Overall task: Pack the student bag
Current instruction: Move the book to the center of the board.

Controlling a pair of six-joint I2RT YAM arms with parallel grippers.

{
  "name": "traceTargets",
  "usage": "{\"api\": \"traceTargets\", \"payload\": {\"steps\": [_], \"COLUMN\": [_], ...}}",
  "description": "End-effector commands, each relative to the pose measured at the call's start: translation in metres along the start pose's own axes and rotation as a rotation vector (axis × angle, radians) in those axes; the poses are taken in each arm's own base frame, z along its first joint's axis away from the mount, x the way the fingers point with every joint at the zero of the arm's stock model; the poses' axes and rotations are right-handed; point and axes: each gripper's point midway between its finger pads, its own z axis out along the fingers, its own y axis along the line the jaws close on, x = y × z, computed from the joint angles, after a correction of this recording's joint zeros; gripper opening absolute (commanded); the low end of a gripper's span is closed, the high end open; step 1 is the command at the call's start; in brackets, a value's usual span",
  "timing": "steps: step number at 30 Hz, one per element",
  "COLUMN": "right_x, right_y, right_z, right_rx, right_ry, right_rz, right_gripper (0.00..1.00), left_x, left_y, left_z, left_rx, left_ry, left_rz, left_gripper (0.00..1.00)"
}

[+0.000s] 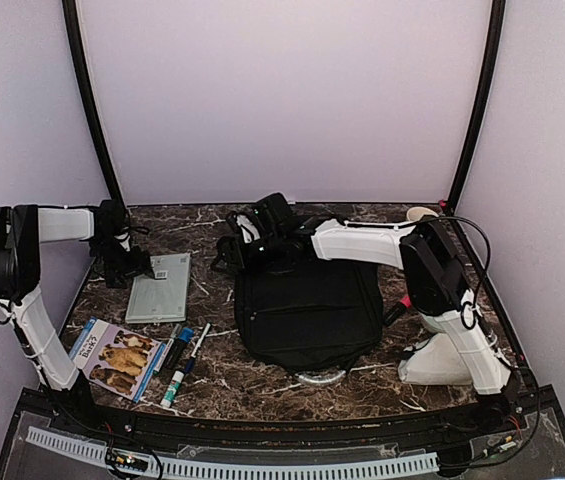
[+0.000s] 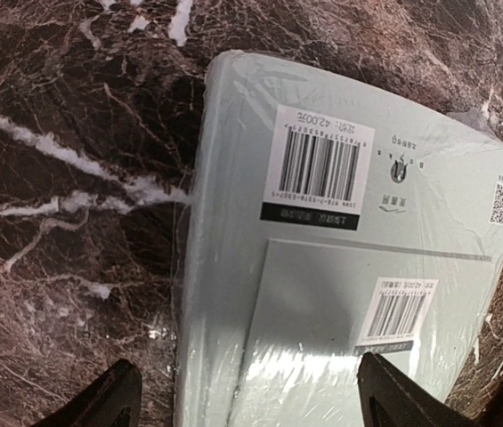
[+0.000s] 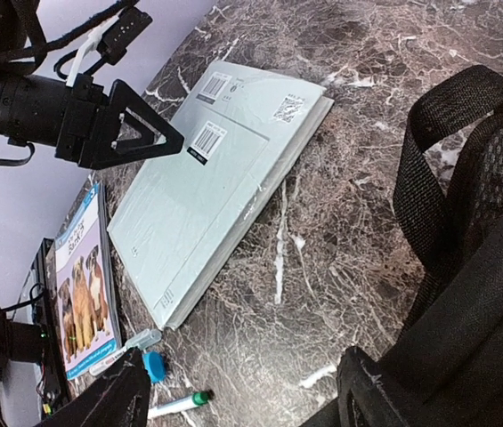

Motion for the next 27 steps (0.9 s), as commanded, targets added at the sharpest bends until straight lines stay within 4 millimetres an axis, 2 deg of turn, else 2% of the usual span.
{"api": "traceTargets", "payload": {"steps": [1,4,6,15,22,27], "right_x": [0.006,0.015,0.022,0.052,0.065,0.077], "right_y": [0.002,-0.003,-0.008,-0.030,-0.037,-0.051], "right_z": [0.019,0.030,0.037,0.049,0.054,0.060], "right_rx": [-0.016,-0.002,0.010,0.074,0.082,0.150], "right_ry": [-0.001,0.014,0.027,0.087,0.113,0.128], "right_rz": [0.046,0.055,0.063,0.088,0.101,0.099], "right_gripper": [0.72,0.73,0.74,0.83,0.81,0.81], "left_x": [-0.002,0.006,0.011,0.036,0.056,0.063], "left_y": [-0.005,-0.023,-0.028,-0.055,-0.083,-0.084], "left_z": [0.001,0.009,0.012,0.006,0.007,0.014], "left_rx": [0.039,0.156,0.183,0.254,0.300,0.300], "left_ry": [0.003,0.040,0.057,0.069,0.080,0.090], "left_rz": [0.030,0.061,0.060,0.090,0.121,0.101], "left_gripper": [0.87,0.80,0.78,0.75,0.75,0.73]}}
